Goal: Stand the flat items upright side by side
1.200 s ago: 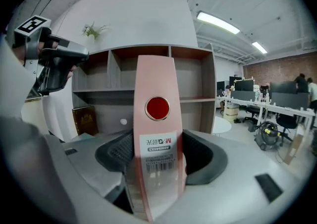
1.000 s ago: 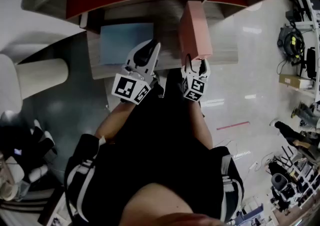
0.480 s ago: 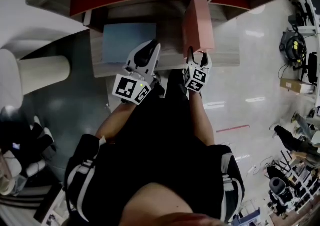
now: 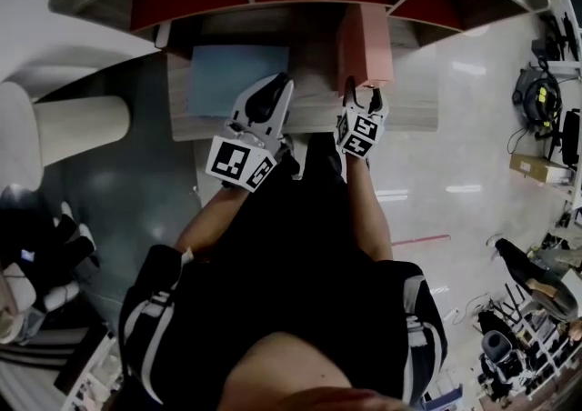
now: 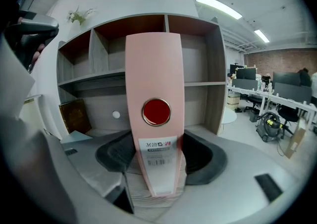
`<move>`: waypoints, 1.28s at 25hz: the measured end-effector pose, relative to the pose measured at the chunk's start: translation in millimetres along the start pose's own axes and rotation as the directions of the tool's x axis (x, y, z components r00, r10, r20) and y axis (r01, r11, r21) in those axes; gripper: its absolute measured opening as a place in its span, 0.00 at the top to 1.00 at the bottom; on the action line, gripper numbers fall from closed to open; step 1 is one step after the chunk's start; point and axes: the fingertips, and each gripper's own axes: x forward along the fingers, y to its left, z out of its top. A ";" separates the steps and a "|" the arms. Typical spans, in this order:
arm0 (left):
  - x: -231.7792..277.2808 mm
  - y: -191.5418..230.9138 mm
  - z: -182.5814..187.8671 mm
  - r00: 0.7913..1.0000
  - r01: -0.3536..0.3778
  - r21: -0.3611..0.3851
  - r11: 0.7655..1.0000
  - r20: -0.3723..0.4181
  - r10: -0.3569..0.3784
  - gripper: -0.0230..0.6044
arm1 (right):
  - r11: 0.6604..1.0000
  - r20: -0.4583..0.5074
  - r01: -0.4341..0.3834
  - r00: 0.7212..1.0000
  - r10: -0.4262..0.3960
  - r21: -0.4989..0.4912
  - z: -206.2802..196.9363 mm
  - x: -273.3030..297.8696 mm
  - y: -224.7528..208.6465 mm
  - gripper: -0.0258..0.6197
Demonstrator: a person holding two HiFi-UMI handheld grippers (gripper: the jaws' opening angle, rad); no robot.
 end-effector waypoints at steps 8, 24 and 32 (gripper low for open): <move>11.0 11.1 2.7 0.999 -0.051 0.001 0.999 0.006 0.051 0.88 | 1.000 -0.013 -0.016 1.000 0.016 -0.005 9.0 32.8 -5.4 0.49; 11.1 24.6 7.4 0.992 -0.125 -0.002 0.992 0.016 0.125 0.88 | 1.000 -0.055 -0.028 0.998 0.027 -0.005 9.3 67.8 -8.7 0.49; -11.2 27.3 15.6 0.990 -0.137 0.005 0.991 0.044 0.136 0.88 | 1.000 -0.074 -0.008 0.997 0.007 -0.010 8.3 64.2 -7.6 0.46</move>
